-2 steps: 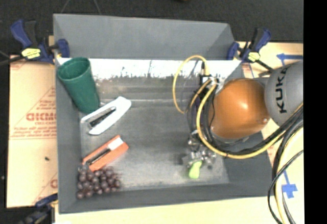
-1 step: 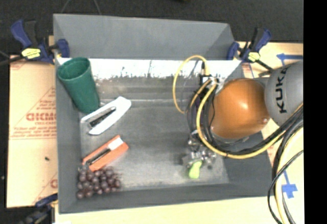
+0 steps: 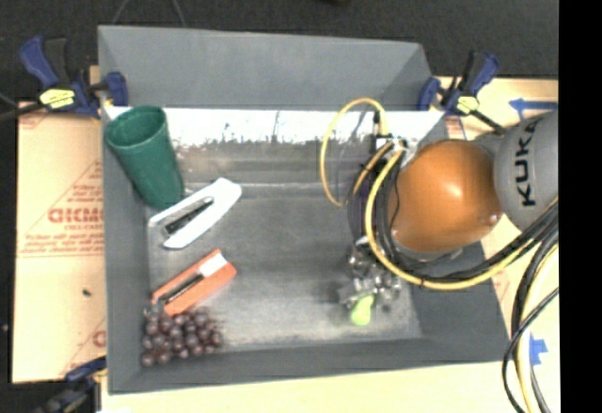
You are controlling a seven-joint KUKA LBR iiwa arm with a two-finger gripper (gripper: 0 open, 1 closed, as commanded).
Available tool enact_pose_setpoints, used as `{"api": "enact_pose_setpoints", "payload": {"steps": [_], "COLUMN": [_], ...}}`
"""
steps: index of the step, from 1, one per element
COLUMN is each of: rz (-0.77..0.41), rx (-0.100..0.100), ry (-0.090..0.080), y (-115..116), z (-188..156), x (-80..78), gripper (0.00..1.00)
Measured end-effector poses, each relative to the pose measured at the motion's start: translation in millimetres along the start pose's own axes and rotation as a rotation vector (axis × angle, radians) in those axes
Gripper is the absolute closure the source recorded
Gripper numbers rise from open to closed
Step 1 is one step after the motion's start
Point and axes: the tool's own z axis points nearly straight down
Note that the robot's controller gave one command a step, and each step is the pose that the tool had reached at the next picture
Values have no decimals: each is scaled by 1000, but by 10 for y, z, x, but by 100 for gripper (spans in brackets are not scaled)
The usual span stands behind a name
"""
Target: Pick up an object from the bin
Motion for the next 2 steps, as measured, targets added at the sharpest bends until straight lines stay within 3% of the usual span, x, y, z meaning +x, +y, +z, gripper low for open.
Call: {"api": "enact_pose_setpoints", "payload": {"steps": [2], "rz": [3], "rx": [1], "ry": [-1], "y": [-5], "z": [-401], "x": [-4], "gripper": [100]}}
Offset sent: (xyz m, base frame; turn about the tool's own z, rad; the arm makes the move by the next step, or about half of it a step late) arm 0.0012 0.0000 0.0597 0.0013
